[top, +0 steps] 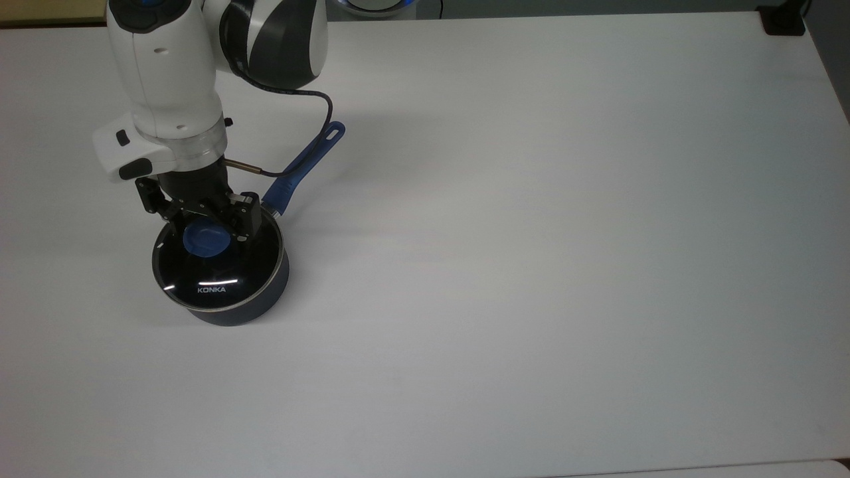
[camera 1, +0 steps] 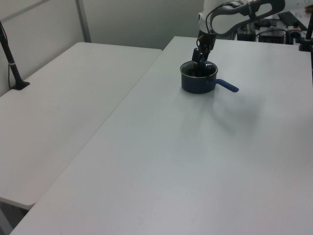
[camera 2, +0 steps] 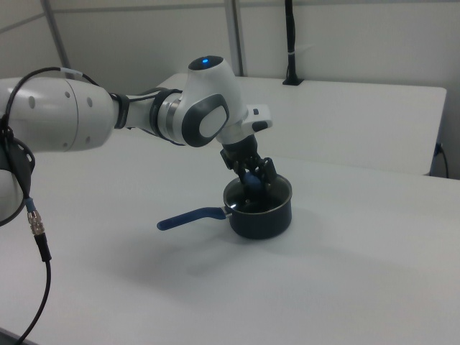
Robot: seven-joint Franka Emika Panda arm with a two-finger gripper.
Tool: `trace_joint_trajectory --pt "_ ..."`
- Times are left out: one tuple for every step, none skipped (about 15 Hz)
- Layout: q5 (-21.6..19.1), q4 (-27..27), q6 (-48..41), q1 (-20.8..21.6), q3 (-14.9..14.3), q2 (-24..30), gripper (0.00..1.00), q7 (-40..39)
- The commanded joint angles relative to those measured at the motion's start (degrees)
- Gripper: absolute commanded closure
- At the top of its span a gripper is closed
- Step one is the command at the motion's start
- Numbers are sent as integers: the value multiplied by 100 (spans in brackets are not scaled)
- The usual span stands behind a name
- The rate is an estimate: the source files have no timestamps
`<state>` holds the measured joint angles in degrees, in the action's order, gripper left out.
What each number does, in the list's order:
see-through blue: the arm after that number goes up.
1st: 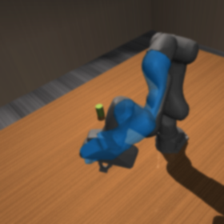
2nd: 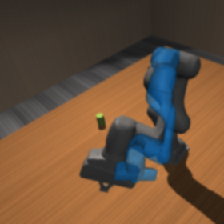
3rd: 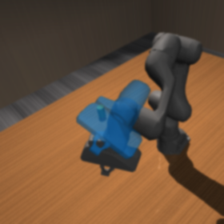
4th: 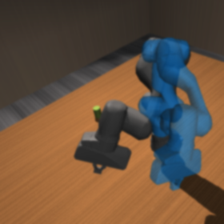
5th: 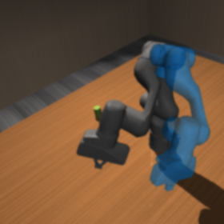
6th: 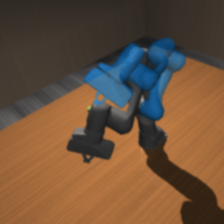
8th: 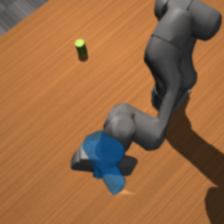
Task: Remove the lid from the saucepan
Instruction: 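Close the gripper around the blue knob of the lid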
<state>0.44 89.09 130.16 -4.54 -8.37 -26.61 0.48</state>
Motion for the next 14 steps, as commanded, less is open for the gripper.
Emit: trace_joint_trajectory --pt "-132 38 88 41 -33 50 25 -22" --pt "-132 38 88 41 -33 50 27 -31" --pt "-132 38 88 50 -33 59 29 -31" --pt "-132 38 88 41 -33 59 31 -31" --pt "-132 38 88 50 -33 59 32 -31" --pt "-132 29 88 41 -33 68 32 -31" --pt "-132 29 88 41 -33 76 32 -31" --pt "-140 29 88 41 -33 94 32 -31" --pt "-132 29 88 41 -33 120 32 -31" --pt "-140 29 88 41 -33 129 32 -31" --pt "-158 21 88 41 -33 208 32 -31" --pt "-184 29 88 41 -33 234 32 -39" --pt "-193 29 88 41 -33 304 32 -39" --pt "-202 29 88 41 -33 340 32 -48"
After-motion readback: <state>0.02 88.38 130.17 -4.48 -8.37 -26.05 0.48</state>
